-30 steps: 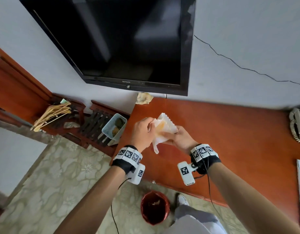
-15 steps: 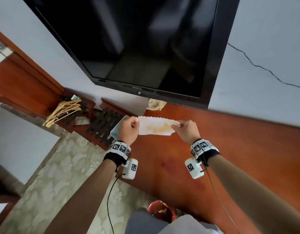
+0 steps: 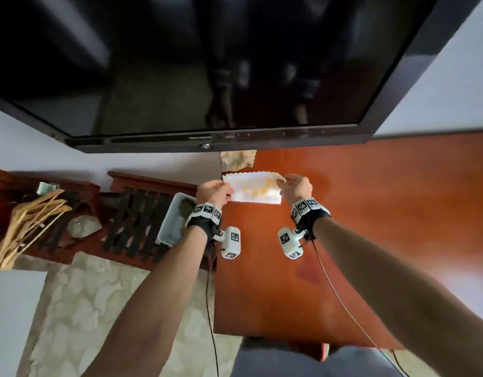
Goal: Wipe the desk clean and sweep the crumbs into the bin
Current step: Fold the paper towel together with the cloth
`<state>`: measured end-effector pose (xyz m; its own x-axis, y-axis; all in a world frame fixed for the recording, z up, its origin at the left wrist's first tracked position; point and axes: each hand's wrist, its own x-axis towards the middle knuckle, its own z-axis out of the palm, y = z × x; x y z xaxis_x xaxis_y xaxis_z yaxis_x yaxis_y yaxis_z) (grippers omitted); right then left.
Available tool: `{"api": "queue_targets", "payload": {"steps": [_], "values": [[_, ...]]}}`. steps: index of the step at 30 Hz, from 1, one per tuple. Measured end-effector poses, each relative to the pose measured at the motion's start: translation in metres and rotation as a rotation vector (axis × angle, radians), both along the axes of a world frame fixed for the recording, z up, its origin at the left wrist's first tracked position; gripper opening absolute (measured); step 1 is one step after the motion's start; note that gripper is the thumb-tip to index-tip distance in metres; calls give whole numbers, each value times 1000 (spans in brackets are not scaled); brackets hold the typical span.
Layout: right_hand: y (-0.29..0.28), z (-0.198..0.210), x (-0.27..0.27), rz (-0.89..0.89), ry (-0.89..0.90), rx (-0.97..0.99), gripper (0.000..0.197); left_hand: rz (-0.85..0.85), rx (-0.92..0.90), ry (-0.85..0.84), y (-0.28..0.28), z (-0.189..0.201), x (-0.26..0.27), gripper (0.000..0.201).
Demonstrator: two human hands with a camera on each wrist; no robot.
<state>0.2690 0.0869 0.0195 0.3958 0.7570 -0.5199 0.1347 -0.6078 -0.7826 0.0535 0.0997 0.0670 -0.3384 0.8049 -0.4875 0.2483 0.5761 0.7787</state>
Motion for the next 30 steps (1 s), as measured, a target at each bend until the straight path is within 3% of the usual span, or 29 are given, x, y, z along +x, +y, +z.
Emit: {"api": "queue_targets", "payload": {"steps": [3,8,12,14,17,19,24,27,30], "values": [[21,-12,-13,-12,35,28,26,14,3,-51,34,-27,-10,7],[57,-20,-27,11,19,100,9,26,30,-135,82,-56,-28,16],[87,-25,-38,-29,23,116,20,19,134,-143,108,-55,-32,2],[101,-25,-46,-59,35,114,22,-22,143,-83,118,-62,-34,12],[111,-32,-54,-99,70,87,23,-246,107,108,117,-75,-36,32],[105,-37,-61,-71,-15,85,28,-448,149,253,102,-80,-36,53],[66,-32,-73,349,-409,112,51,-925,176,620,73,-83,-32,62],[54,-31,-70,596,-528,22,63,-1047,138,696,71,-81,-33,69],[53,-20,-66,652,-533,67,60,-1055,177,712,66,-58,-29,65]]}}
